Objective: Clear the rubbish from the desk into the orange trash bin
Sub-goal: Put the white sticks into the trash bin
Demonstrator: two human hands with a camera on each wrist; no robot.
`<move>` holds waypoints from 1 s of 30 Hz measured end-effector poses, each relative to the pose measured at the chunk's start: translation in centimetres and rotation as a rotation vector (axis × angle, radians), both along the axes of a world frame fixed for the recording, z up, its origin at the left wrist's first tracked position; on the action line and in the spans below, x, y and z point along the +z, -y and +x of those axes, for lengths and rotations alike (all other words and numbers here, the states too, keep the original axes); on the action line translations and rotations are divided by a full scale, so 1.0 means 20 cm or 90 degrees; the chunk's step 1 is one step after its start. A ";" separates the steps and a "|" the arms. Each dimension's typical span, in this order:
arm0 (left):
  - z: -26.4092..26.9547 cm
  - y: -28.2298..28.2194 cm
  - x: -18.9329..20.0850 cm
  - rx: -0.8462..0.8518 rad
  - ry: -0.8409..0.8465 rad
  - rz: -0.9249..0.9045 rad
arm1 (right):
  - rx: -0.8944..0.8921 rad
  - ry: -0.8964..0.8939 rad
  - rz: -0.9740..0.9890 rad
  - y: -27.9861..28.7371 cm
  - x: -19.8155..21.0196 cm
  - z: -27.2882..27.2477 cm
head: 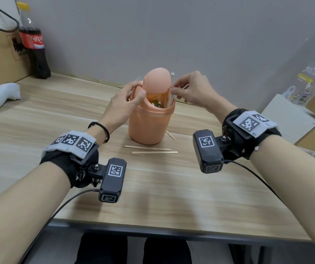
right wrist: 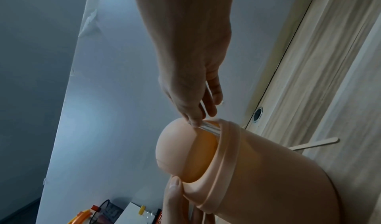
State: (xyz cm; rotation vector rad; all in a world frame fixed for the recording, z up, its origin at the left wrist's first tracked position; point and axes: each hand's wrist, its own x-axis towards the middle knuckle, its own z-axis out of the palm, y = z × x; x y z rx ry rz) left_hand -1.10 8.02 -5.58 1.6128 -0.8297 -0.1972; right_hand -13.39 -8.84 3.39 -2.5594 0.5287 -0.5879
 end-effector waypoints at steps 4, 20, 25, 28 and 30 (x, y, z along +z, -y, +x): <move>0.00 0.00 0.01 0.005 0.000 0.005 | -0.023 -0.015 -0.012 0.01 -0.01 0.02; -0.03 -0.01 0.05 0.042 0.010 0.017 | -0.109 -0.075 0.120 0.01 -0.07 0.09; -0.01 -0.02 0.06 0.033 0.012 0.021 | -0.137 -0.097 0.092 -0.02 -0.09 0.17; -0.01 -0.02 0.06 0.024 0.015 0.020 | -0.144 -0.103 0.072 -0.03 -0.11 0.20; -0.01 -0.02 0.06 0.022 0.012 0.014 | -0.147 -0.100 0.080 -0.02 -0.11 0.20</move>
